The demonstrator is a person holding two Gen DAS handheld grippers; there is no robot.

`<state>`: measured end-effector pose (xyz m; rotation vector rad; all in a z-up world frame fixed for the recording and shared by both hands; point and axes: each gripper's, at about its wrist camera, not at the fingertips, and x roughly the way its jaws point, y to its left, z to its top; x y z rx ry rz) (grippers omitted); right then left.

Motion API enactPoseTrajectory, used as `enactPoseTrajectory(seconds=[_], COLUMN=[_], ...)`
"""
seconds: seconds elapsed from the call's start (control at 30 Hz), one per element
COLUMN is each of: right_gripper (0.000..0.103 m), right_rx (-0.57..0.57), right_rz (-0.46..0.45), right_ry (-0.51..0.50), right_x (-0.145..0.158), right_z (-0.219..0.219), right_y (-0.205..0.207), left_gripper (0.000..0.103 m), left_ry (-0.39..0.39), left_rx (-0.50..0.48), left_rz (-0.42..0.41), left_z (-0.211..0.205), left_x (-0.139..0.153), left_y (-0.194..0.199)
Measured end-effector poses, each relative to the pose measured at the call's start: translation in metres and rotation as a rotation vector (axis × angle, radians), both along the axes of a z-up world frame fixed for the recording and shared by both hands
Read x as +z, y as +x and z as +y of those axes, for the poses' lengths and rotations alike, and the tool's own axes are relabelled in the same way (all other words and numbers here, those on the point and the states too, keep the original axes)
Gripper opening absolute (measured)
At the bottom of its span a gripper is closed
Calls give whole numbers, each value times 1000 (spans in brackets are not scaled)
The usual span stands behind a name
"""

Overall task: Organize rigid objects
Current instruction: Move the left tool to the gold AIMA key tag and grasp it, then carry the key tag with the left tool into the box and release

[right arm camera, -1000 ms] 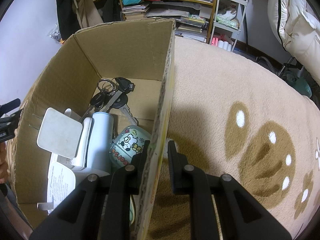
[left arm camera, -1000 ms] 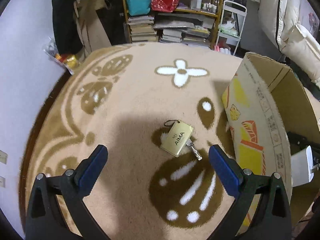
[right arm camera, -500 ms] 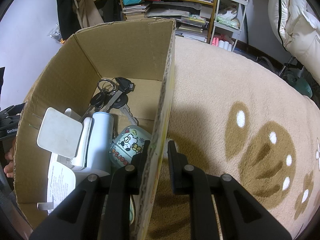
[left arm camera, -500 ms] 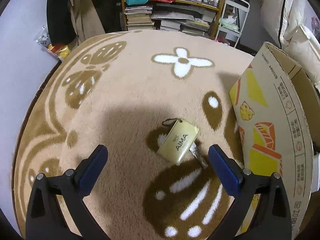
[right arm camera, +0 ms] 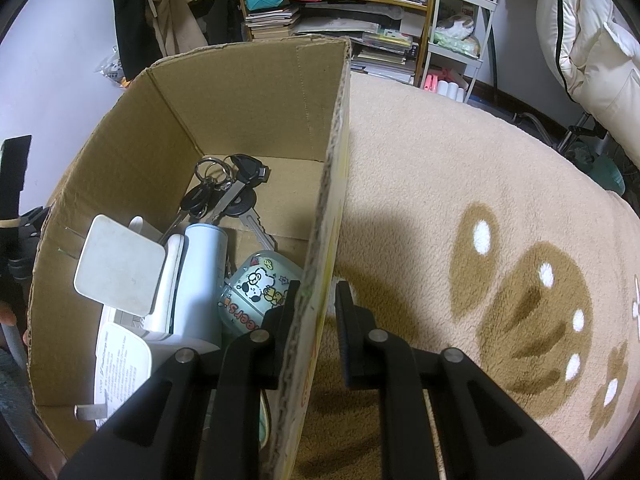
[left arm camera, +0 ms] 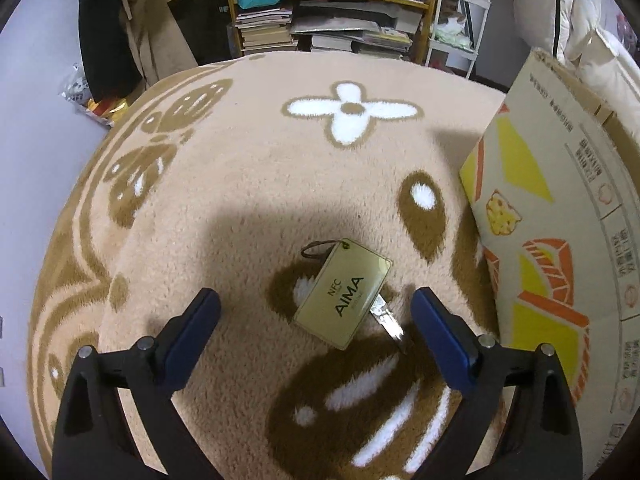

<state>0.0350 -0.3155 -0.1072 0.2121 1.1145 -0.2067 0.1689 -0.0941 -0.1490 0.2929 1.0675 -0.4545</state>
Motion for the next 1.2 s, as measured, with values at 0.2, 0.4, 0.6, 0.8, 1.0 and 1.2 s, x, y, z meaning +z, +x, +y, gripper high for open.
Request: enactPoseTrajectory(seconds=[0.2,0.4,0.6,0.8,1.0,1.2], right_gripper=[15,15,15,15,15,15], right_rx=[1,1,1,0,1,1], right_rz=[0,0,0,0,0,0], right_ry=[1,-1,1,1,-1,0], right_x=[0,0,0,0,0,0], right_z=[0,0,0,0,0,-1], right_y=[0,0,0,0,0,0], left_gripper=[95,73,28,28,28,28], left_ry=[16,7,-8,25,14,10], left_rx=[-6,-35,-99,-103,-66,-39], left_rz=[-14,-37,-23,-55,-88,-120], left_z=[-4,-7,-15,-15,-8,-2], left_x=[-3,-1,5,12,26,42], left_y=[-1,-6,-16,-24,-25,-28])
